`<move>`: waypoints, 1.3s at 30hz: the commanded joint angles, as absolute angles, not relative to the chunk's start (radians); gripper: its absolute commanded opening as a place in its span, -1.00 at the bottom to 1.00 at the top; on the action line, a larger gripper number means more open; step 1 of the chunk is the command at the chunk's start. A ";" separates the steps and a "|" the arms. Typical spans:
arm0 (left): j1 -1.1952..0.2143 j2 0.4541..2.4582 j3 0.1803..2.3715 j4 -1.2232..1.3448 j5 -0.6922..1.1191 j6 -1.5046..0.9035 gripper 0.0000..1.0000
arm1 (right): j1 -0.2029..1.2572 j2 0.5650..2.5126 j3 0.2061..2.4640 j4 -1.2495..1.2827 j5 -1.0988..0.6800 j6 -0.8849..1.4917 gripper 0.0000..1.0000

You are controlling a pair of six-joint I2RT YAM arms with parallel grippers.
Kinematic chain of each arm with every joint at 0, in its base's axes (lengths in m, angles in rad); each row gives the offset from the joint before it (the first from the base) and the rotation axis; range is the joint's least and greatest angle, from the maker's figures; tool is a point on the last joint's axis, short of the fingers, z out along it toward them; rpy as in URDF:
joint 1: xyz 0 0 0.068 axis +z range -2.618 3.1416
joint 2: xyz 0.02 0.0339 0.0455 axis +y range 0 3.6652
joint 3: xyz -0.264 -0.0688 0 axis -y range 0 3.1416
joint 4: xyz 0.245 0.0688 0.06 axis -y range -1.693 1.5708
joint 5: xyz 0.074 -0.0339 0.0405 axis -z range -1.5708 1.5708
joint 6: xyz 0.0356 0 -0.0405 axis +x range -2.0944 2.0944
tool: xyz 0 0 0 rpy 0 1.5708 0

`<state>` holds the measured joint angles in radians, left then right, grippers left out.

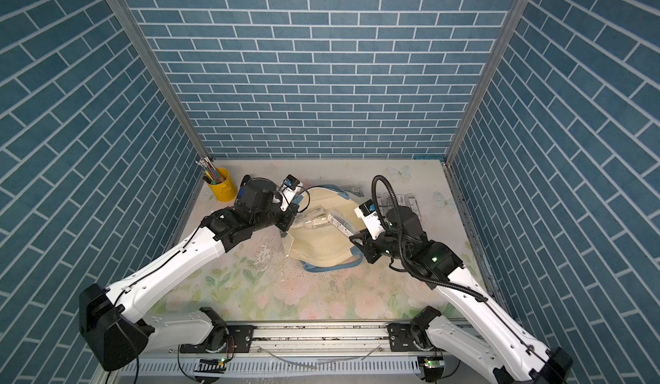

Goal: Take out the compass set from the canvas bag
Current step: Pick up the compass set from the canvas bag, then place the compass set at the center of the board.

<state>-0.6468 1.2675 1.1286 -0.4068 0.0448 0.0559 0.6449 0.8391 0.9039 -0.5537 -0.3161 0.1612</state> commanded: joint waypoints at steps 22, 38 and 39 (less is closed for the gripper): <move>-0.652 1.237 1.130 -0.339 0.055 0.018 -1.00 | -0.252 0.982 0.689 -0.483 -0.483 0.619 -1.00; -0.652 1.218 1.106 -0.313 0.075 0.006 -1.00 | -0.346 1.184 0.562 -0.362 -0.482 0.562 -0.91; -0.651 1.217 1.105 -0.312 0.076 0.007 -1.00 | -0.357 1.195 0.559 -0.357 -0.492 0.557 -0.88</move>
